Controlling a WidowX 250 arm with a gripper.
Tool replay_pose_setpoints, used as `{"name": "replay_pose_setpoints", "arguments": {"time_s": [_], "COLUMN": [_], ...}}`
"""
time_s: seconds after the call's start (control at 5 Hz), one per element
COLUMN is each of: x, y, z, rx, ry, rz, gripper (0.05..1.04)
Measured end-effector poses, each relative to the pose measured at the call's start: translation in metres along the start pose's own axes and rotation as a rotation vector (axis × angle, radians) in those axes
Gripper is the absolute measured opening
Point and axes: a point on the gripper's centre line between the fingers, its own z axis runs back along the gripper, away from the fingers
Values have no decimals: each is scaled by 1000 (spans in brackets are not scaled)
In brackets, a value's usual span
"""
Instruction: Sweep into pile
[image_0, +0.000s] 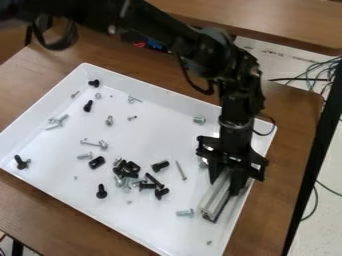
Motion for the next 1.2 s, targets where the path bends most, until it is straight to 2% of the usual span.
{"name": "replay_pose_setpoints", "arguments": {"time_s": [0.2, 0.4, 1.0, 1.2], "x": [-2, -15, -51, -58], "y": [44, 98, 238, 259], "z": [2, 8, 19, 21], "rx": [-17, 17, 61, 65], "ry": [-20, -19, 38, 41], "rz": [71, 162, 296, 316], "gripper": [363, 362, 362, 362]}}
